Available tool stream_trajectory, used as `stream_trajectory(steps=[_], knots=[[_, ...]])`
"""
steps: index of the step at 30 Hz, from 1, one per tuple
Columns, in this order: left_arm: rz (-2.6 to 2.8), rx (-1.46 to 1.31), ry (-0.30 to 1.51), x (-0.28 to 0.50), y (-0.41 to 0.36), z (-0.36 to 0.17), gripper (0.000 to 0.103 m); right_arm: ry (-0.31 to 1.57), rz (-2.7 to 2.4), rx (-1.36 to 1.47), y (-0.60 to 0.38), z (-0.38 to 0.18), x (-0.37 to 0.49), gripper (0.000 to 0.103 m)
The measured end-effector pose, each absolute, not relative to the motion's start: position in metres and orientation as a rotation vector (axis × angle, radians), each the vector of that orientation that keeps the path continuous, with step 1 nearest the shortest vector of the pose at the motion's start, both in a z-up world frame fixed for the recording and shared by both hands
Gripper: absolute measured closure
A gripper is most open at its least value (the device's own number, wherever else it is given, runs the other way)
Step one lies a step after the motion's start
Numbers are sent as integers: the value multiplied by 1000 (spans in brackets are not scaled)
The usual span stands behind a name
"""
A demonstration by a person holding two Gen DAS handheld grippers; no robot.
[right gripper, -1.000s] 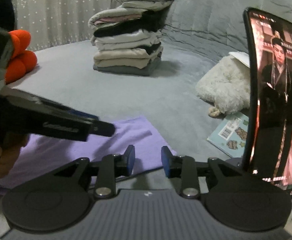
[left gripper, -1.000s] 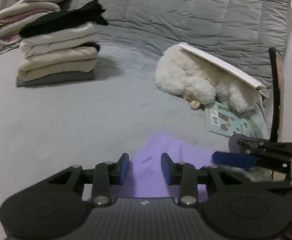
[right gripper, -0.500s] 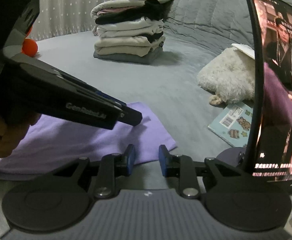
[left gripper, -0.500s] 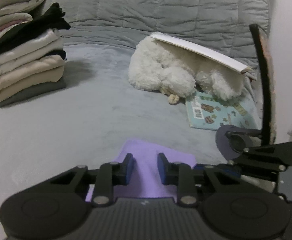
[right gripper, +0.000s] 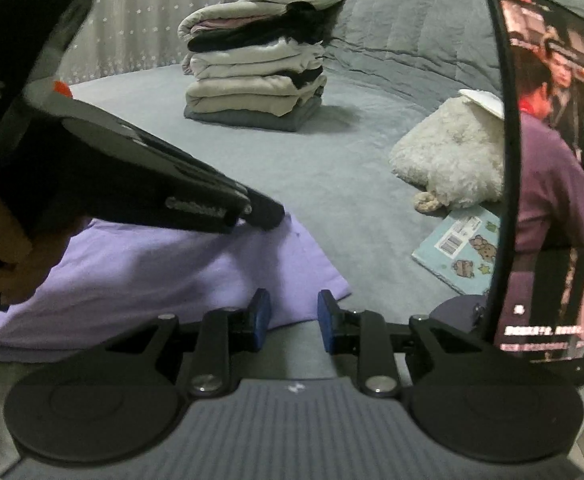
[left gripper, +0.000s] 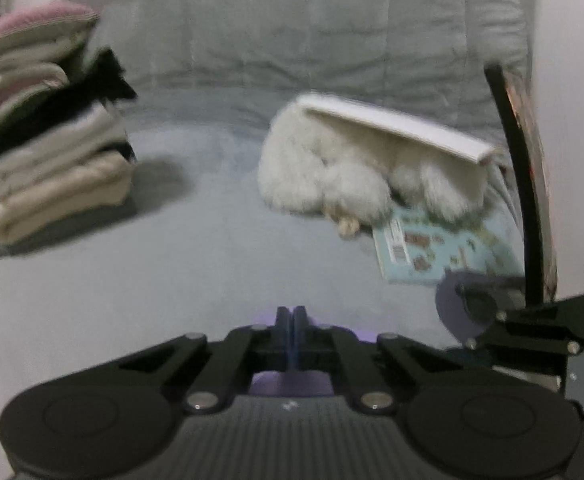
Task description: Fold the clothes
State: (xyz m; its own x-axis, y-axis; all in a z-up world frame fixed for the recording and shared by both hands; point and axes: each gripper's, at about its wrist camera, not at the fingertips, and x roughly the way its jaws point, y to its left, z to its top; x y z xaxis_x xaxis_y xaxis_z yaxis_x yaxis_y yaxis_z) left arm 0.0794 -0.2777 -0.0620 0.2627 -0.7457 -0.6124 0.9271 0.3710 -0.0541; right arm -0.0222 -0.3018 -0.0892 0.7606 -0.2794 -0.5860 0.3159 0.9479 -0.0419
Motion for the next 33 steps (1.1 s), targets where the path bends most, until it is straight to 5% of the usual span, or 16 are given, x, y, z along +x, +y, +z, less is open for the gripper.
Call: stream_trajectory(steps=[14, 24, 26, 28, 33], knots=[[-1026, 230, 617, 97, -264, -62, 98, 608, -350, 31, -301, -86, -27, 74], [-1078, 261, 622, 86, -268, -66, 86, 630, -368, 18, -299, -88, -21, 75], [-1088, 267, 623, 84, -269, -66, 99, 630, -369, 23, -299, -88, -21, 82], [-1099, 273, 624, 82, -270, -67, 101, 627, -372, 19, -298, -88, -22, 99], [-1125, 288, 625, 76, -272, -69, 101, 609, -379, 4, -295, -88, -27, 102]])
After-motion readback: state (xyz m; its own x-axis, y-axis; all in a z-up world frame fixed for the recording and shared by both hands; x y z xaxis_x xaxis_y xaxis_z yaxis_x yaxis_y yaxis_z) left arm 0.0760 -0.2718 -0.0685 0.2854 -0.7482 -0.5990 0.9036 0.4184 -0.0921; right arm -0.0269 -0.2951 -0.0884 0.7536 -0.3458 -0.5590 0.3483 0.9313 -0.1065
